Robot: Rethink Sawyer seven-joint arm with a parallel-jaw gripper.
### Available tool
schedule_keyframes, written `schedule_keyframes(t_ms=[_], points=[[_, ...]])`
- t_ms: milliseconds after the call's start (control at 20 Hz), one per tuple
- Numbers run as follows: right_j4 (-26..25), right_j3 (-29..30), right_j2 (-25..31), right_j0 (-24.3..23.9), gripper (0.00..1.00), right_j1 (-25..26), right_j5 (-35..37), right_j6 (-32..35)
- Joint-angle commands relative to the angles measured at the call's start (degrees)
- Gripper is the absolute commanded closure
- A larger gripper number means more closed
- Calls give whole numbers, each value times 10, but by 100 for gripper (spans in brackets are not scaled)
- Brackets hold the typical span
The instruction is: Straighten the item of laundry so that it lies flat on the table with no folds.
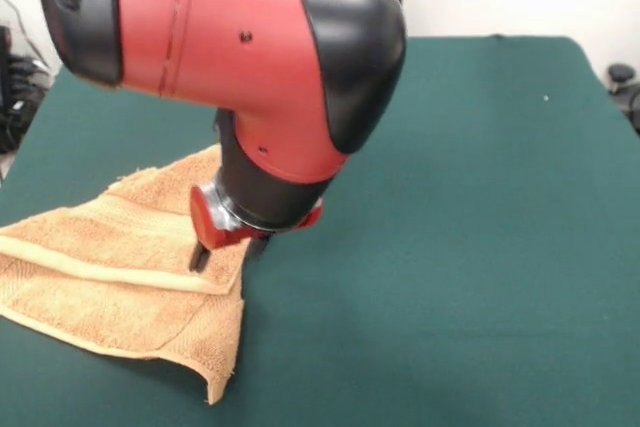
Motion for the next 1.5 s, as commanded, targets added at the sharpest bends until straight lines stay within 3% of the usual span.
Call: schedule_keyframes(t_ms=[50,200,550,650,850,1150,1500], points=[[13,110,-4,-10,0,-22,1,-185],[13,122,-8,-13,0,-27,9,-189],[56,203,41,-81,0,-4,-104,-176],[66,203,27,-78,0,3,-75,-131],[91,241,31,-106,0,-2,-132,-76],[68,238,11,-111,0,10,-190,-50],[90,152,20,-113,0,63,-157,-52]])
